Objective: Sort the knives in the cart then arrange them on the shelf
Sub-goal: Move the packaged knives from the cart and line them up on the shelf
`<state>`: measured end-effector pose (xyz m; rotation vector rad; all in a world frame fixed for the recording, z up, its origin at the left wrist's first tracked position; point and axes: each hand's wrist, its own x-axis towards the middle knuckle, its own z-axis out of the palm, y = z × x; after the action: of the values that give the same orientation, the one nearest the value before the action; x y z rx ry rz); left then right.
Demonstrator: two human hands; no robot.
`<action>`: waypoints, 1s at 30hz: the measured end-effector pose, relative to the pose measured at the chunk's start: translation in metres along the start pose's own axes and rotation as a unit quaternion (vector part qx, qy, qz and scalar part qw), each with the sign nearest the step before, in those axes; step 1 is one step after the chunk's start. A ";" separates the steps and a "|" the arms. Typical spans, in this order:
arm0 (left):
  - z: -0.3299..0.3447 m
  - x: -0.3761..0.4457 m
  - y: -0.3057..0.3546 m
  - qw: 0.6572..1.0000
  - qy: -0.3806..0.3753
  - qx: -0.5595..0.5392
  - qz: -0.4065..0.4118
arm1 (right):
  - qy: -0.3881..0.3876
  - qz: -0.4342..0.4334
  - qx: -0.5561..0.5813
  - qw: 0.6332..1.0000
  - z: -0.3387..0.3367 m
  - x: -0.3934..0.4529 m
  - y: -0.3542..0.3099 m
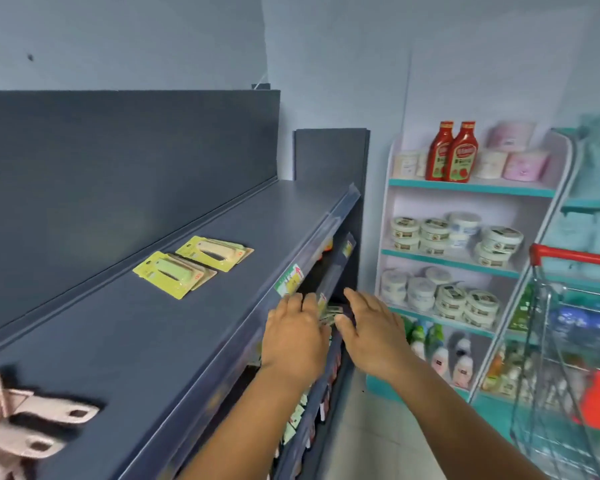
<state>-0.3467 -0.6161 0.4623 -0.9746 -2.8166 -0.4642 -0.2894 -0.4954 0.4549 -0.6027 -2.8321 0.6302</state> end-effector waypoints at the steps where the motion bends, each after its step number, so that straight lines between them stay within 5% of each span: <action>1: 0.008 -0.006 0.008 1.000 -0.013 0.003 0.019 | -0.003 0.020 0.000 1.000 0.002 -0.012 0.011; 21: 0.186 -0.046 0.209 0.925 -0.274 -0.057 0.258 | 0.058 0.401 0.063 0.912 0.023 -0.163 0.249; 30: 0.254 -0.005 0.332 0.876 -0.312 -0.041 0.365 | 0.081 0.505 0.117 0.851 0.008 -0.173 0.371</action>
<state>-0.1412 -0.2890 0.3030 -2.4215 -2.5636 -0.1776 -0.0067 -0.2641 0.2703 -1.9859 -2.0336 0.9649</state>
